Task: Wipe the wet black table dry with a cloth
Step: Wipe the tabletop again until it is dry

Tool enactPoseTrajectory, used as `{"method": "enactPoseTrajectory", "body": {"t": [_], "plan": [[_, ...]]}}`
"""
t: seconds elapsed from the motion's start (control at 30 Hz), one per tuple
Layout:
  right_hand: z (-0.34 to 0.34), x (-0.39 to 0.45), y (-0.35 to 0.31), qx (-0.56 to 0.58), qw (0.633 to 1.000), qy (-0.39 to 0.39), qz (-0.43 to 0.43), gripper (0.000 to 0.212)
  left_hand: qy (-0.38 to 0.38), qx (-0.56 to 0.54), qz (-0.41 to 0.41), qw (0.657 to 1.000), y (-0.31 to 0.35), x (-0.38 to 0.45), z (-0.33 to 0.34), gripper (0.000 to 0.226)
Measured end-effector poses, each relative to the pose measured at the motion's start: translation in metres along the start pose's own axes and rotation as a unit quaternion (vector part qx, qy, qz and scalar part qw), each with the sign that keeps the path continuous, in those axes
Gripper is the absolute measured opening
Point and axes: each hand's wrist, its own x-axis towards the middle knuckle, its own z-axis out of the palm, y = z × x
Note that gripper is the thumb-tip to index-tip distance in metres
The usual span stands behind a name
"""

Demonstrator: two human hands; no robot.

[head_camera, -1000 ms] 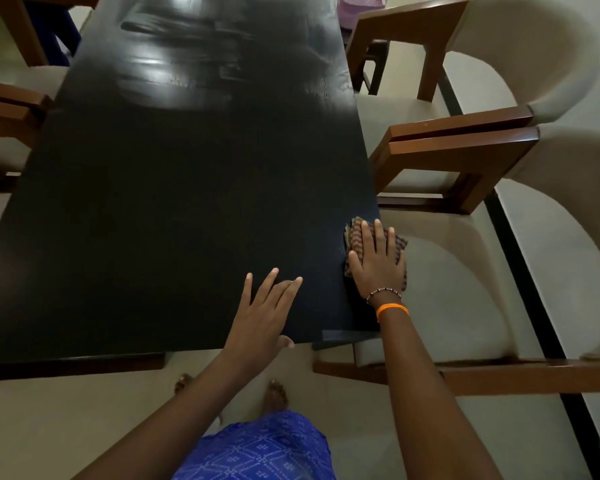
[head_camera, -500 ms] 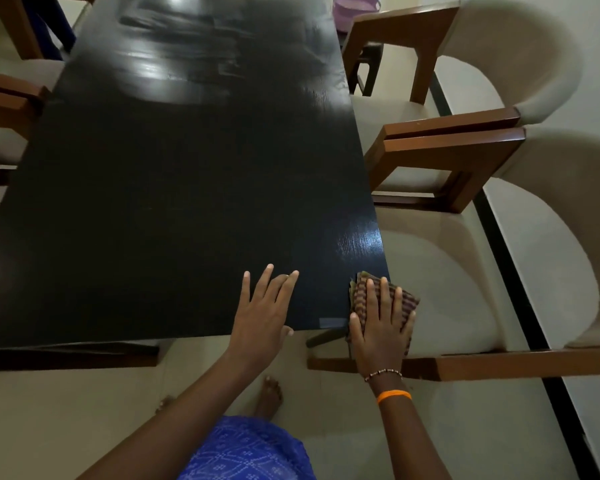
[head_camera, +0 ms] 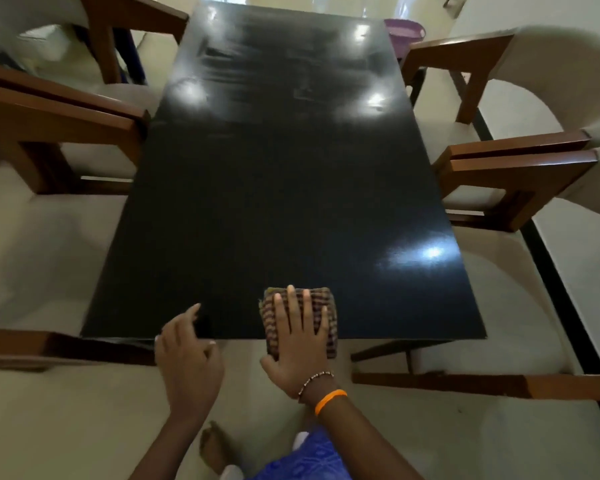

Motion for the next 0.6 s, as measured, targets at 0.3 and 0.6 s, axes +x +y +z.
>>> {"method": "enactPoseTrajectory", "body": {"t": [0.3,0.6], "plan": [[0.039,0.053,-0.164,-0.108,0.982,-0.078,-0.134,0.091,0.094,-0.333,-0.346,0.872,-0.116,0.047,-0.061,0.047],[0.037,0.086,-0.232,-0.071,0.949,-0.139,-0.274,0.067,-0.05,-0.574,-0.403,0.711,-0.166,0.069,-0.086,0.038]]}}
